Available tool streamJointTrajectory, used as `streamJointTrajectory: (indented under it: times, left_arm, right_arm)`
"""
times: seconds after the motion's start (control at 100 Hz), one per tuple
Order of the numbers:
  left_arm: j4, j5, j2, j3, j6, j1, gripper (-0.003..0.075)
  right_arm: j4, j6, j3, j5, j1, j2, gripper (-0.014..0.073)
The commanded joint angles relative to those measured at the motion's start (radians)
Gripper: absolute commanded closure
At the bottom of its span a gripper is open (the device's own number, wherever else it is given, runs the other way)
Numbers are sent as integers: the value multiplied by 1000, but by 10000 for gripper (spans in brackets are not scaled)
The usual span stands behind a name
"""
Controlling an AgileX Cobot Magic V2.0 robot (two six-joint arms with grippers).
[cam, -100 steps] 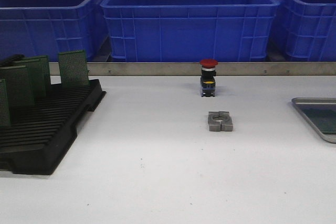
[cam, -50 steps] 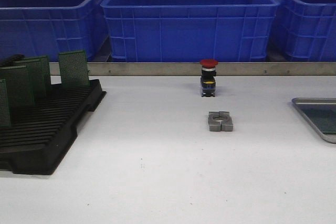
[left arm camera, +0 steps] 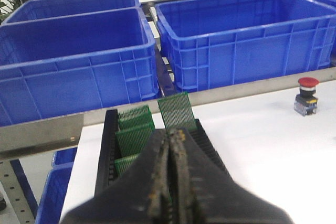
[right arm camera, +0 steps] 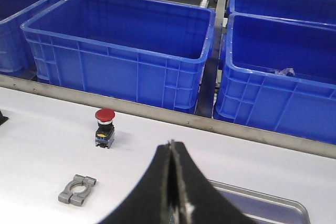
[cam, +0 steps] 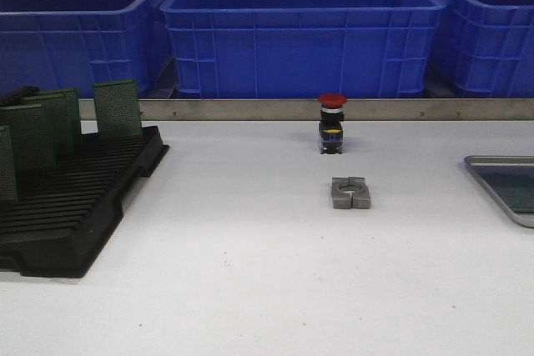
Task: Place circuit board on tray
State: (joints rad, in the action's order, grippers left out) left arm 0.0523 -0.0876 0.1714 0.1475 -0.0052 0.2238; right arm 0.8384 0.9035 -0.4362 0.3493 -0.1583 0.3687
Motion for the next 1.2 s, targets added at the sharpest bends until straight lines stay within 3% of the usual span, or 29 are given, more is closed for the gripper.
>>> streamJointTrajectory:
  times: [0.0,0.18,0.5,1.19]
  left_arm:
    - [4,88,-57,-22,-16,-3,738]
    - [92,88,-158,-105,-142,-53,738]
    - [100,109,-212,-154,-142,-110,738]
    - [91,111,-212,-154,-142,-110,738]
  right_arm:
    - [23,7,-26,-60,1,5,662]
    - [23,7,-26,-60,1,5,662]
    - [23,7,-26,-59,1,5,662]
    - [23,7,-26,-58,1,5,662]
